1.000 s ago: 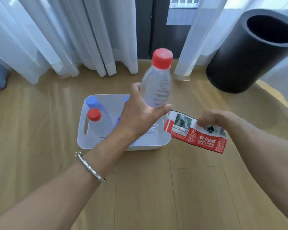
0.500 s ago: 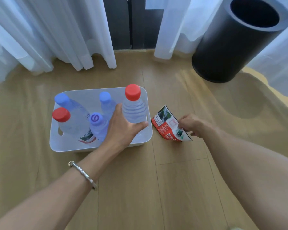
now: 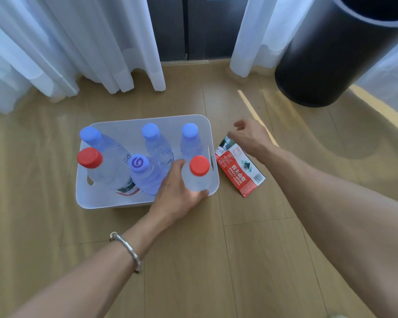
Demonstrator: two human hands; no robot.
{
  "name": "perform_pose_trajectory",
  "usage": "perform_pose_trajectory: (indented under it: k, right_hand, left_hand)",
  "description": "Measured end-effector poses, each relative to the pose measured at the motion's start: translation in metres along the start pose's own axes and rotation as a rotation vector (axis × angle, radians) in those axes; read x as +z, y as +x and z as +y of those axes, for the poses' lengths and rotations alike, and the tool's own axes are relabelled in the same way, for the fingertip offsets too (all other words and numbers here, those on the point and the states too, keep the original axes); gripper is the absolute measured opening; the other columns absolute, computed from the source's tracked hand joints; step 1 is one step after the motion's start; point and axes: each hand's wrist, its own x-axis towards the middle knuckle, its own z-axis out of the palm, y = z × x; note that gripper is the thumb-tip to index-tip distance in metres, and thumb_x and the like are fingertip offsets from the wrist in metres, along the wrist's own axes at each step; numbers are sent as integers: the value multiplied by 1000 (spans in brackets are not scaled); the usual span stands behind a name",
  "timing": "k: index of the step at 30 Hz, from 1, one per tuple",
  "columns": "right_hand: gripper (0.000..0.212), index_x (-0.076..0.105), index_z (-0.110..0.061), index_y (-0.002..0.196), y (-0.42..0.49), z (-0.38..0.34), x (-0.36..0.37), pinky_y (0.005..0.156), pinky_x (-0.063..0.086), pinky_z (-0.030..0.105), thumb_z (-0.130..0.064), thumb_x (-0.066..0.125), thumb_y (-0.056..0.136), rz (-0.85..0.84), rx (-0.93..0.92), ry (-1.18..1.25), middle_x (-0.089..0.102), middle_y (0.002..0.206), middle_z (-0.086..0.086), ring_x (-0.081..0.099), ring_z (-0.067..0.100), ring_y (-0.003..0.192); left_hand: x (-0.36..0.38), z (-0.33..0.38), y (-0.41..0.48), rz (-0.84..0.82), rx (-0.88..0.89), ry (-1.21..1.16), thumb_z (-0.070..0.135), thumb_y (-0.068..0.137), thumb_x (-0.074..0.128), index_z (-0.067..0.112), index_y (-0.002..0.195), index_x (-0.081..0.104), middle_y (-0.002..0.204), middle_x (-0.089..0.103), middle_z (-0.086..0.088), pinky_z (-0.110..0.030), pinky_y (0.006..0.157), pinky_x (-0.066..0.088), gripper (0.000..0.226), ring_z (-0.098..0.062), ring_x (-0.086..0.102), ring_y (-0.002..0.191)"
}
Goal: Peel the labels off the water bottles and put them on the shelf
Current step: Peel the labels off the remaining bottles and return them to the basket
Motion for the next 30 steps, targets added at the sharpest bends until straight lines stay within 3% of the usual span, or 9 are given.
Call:
perform_pose_trajectory:
  k: [5, 8, 11, 14, 18, 21, 23, 28, 30]
  right_hand:
    - [35, 62, -15, 118, -14, -56, 2, 75, 46, 14, -22, 69, 84, -103, -349, 222, 61, 97, -3, 58, 9, 87]
    - [45, 61, -19, 122, -23, -76, 11, 75, 45, 12, -30, 75, 81, -339, -402, 130, 58, 108, -5, 56, 6, 94]
    - [50, 59, -22, 125, -24, -72, 27, 85, 40, 19, -35, 76, 80, -389, -401, -155, 54, 122, -3, 53, 11, 106]
    - [48, 55, -19, 128, -24, -68, 37, 84, 40, 22, -31, 70, 85, -299, -410, -219, 54, 126, 4, 53, 18, 109]
    - [37, 54, -16, 120, -26, -74, 26, 71, 38, 28, -38, 60, 90, -163, -358, -171, 57, 115, 7, 52, 20, 91]
    - [29, 53, -19, 107, -35, -102, -2, 71, 41, 32, -43, 52, 90, 44, -405, -127, 60, 107, 7, 55, 25, 91]
    - [26, 53, -20, 103, -48, -132, -26, 70, 43, 33, -40, 50, 87, 196, -486, -58, 62, 98, 3, 57, 26, 89]
    - [21, 48, -17, 98, -90, -192, -62, 69, 54, 36, -32, 52, 84, 423, -783, 180, 49, 73, -13, 54, 10, 68]
    - [19, 46, -20, 95, -101, -201, -62, 69, 55, 33, -32, 55, 84, 427, -836, 283, 47, 73, -16, 51, 2, 63]
  left_hand:
    - [-3, 7, 2, -41, -22, 0, 26, 71, 76, 27, 106, 38, 97, 53, 12, -27, 69, 39, 51, -14, 57, 88]
    - [-2, 8, 3, -33, 58, -10, 28, 67, 74, 26, 91, 47, 81, 52, 10, -25, 63, 43, 37, -11, 61, 79]
    - [-4, 17, -3, -34, 120, -102, 20, 67, 75, 35, 111, 40, 96, 52, 19, -18, 75, 48, 58, 11, 53, 86]
    - [-10, 23, -9, -54, 142, -144, 26, 62, 62, 28, 126, 39, 113, 57, 6, -38, 87, 52, 68, -7, 57, 106]
    - [-29, 41, -15, -18, 169, -166, 23, 75, 51, 25, 152, 18, 152, 34, 7, -31, 114, 31, 84, -8, 31, 140]
    - [-58, 62, -11, 198, 222, -296, 3, 87, 47, 18, 147, 32, 145, 43, 2, -22, 106, 35, 64, -9, 40, 134]
    - [-80, 73, -8, 287, 248, -378, 6, 87, 49, 17, 141, 42, 135, 52, 0, -19, 98, 38, 55, -10, 49, 126]
    - [-118, 77, -8, 228, 304, -415, 41, 69, 63, 17, 134, 48, 123, 60, 8, -33, 104, 44, 71, -9, 55, 120]
    - [-126, 78, -16, 165, 330, -380, 44, 69, 69, 19, 133, 48, 122, 63, 7, -26, 95, 49, 72, -4, 60, 112]
